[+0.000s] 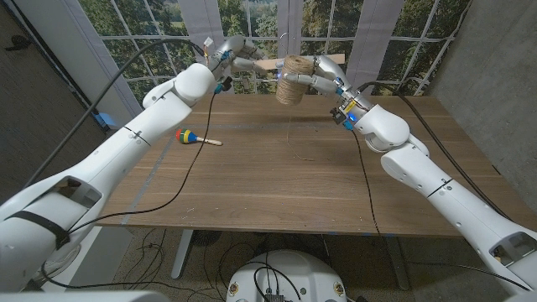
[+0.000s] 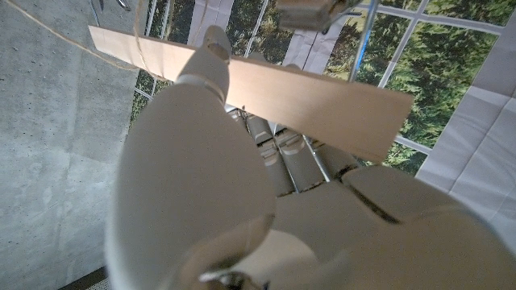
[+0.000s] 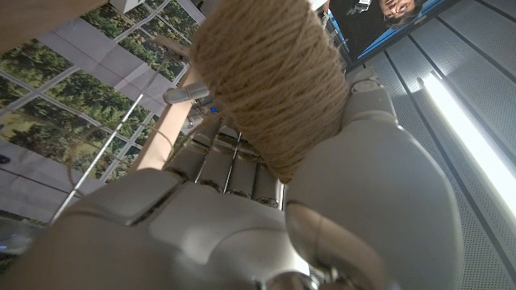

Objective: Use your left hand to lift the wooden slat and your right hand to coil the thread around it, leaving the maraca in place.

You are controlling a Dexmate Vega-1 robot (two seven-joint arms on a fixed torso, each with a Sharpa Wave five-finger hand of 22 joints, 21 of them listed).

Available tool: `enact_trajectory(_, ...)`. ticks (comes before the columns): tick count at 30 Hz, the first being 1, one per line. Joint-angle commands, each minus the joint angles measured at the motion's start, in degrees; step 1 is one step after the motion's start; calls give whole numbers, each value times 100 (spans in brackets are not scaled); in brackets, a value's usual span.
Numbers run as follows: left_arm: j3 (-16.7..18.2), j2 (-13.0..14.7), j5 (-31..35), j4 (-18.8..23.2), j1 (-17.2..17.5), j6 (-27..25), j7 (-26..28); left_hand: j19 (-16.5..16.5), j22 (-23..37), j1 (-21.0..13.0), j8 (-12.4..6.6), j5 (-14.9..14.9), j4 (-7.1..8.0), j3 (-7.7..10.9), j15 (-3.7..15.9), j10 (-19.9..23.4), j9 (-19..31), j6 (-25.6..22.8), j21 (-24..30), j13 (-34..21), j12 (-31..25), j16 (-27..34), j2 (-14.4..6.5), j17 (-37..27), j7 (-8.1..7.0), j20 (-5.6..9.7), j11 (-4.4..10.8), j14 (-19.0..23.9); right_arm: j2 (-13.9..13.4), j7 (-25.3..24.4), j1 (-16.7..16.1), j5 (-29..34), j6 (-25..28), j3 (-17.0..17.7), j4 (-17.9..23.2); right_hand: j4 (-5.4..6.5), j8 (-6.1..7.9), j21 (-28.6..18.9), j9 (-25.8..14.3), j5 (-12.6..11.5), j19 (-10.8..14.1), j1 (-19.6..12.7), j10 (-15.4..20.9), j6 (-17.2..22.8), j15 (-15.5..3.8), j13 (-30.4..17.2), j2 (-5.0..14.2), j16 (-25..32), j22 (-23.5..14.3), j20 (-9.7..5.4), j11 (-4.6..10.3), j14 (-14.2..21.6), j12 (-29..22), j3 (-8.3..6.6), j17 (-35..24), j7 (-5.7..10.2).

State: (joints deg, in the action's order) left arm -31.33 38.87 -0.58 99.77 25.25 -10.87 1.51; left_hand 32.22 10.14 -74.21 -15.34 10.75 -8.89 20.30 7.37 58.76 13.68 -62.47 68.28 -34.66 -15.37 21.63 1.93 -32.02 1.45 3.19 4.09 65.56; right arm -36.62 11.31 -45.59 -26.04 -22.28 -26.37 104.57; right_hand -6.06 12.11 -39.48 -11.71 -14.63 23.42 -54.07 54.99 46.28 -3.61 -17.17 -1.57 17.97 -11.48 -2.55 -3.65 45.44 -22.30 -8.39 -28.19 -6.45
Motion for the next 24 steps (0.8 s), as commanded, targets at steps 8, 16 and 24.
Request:
enact_trajectory(8,-93,-114,106,-46,-175,7,-19,-42,11,-785,-33,29,28,31,576,48,36,-52,53,-34,23,-31,-838,-17,30,413,-18,597,-152,159,-985,-872,-6,173,-313,341,16,-60,-17,-25,-31,-1076,678,1785,-879,-21,1128,-19,4,-203,622,15,-30,-312,-31,1028)
enact_trajectory(16,-30,-166,118,-56,-93,108,179,-51,11,-784,-30,28,28,30,576,57,37,-56,63,-36,30,-37,-836,-22,33,411,-22,602,253,435,-1060,-1548,-114,140,-855,336,15,-83,-16,-24,-16,-1095,696,1790,-896,-20,1139,19,5,-195,615,79,-29,-310,-63,1008)
enact_trajectory(24,-2,-126,108,26,-75,156,147,-63,11,-784,-22,29,27,32,575,70,38,-57,80,-40,43,-46,-837,-30,16,412,-22,611,574,666,-1087,-2045,-84,135,-1227,312,13,-119,-15,-23,16,-1143,732,1797,-916,-16,1150,65,6,-203,545,168,-32,-319,-103,984)
